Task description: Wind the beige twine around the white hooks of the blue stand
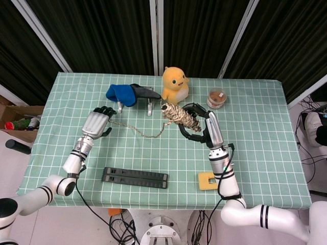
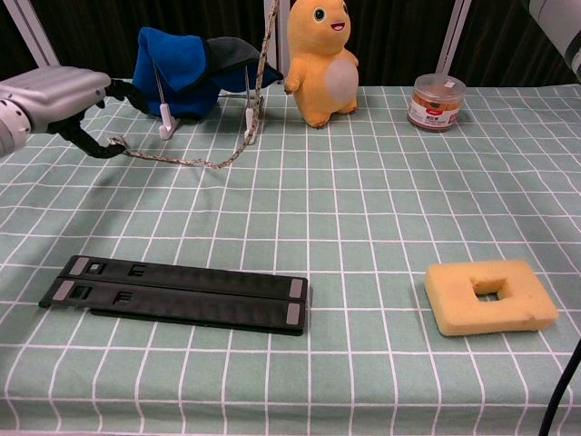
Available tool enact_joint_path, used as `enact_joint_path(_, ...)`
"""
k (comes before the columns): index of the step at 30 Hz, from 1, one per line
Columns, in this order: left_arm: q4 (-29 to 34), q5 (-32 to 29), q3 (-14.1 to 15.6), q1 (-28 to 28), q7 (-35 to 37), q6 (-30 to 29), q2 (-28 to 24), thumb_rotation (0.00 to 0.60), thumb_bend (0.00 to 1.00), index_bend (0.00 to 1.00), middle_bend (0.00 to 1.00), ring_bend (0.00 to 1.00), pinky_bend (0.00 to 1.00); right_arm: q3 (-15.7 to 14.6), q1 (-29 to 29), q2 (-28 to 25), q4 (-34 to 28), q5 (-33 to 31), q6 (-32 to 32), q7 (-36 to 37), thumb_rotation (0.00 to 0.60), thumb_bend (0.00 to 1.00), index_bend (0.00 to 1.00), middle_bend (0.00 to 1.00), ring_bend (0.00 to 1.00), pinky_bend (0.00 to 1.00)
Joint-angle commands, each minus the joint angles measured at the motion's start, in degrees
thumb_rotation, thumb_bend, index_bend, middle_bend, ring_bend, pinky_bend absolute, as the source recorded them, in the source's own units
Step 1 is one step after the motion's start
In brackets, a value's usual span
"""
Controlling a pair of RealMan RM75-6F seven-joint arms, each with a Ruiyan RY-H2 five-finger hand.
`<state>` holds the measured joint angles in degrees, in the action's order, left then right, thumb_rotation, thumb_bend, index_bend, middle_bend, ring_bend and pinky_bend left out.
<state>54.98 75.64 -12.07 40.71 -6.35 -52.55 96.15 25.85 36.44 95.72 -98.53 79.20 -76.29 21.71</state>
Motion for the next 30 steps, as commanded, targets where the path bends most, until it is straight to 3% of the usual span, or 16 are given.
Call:
enact_joint_path(1, -2.8, -1.33, -0.17, 1.61, 0.82, 2.36, 1.81, 0.6, 0.33, 0.28, 0.23, 0.19, 0.28, 0.07, -0.04, -0.35, -0.4, -0.22, -0.21, -0.23, 0.6, 0.63, 0.78, 0.6, 0.55, 0.76)
enact_joint_path(12, -10.82, -3.61, 0.56, 3.72, -0.44, 7.12, 5.2, 0.6, 0.38, 0.35, 0.24, 0.2, 0.3, -0.91, -0.37, -0.9, -0.62, 0.43, -1.24, 0.01, 0.6, 0.65, 0.78, 0.6, 0.55, 0.76)
enact_joint_path(21, -13.46, -4.47, 0.94, 3.65, -0.91, 7.48, 6.55, 0.6, 0.39, 0.38, 0.25, 0.21, 0.3, -1.22, -0.31, -1.38, -0.67, 0.45, -1.31, 0.57, 0.6, 0.65, 0.78, 0.6, 0.55, 0.76)
enact_joint_path(30, -16.56, -4.21, 1.14, 4.3, -0.71, 7.35, 8.21, 0.6, 0.4, 0.45, 0.32, 0.26, 0.33, -1.58, -0.42, -1.54, -0.65, 0.59, -1.79, 0.9, 0.6, 0.65, 0.78, 0.6, 0.55, 0.76)
